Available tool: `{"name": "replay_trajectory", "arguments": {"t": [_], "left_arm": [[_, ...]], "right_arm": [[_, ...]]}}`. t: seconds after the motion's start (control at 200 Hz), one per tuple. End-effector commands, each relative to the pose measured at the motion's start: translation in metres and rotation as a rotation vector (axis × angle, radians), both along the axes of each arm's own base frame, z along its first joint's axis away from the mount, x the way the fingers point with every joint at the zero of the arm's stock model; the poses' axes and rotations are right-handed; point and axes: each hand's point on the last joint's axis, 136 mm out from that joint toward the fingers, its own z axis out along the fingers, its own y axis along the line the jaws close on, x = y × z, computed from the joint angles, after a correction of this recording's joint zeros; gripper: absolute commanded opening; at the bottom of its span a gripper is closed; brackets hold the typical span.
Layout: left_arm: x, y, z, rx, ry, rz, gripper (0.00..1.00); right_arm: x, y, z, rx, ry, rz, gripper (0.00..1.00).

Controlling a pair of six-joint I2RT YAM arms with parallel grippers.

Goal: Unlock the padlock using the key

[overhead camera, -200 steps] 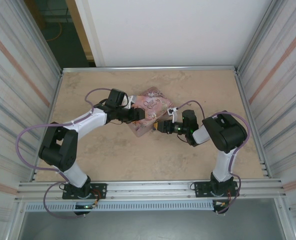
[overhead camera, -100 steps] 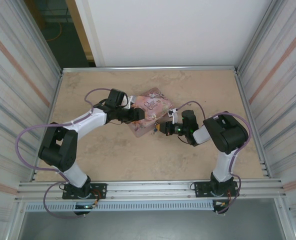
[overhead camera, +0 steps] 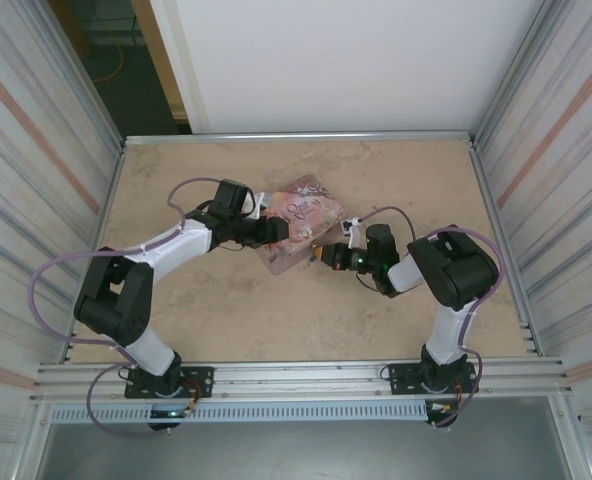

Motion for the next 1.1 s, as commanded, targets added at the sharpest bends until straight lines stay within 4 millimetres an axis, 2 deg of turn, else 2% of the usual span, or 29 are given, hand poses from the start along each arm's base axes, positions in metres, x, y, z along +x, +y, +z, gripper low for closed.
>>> {"name": "replay_trajectory", "arguments": {"t": [0.0,0.125,0.411,0.721,1.092], "left_arm": [[-0.035,0.020,-0.046,0.122,0.175,0.022,0.52],[-0.036,0.020,-0.048,0.119,0.178,0.025,0.52],[-0.036,0.020,-0.050,0.123,0.179,0.019,0.52],[-0.036,0.020,-0.050,0.125,0.178,0.017,0.52],[-0.034,0.024,-0.046,0.119,0.171,0.027,0.52]], "right_arm": [[0.020,-0.001,0.039,0.135,-0.050,-0.090,0.00],[0.027,0.001,0.045,0.207,-0.028,-0.132,0.00],[0.036,0.001,0.040,0.220,0.001,-0.180,0.00],[0.049,0.001,0.044,0.239,0.004,-0.215,0.00],[0.063,-0.012,0.045,0.238,-0.012,-0.274,0.00]]}}
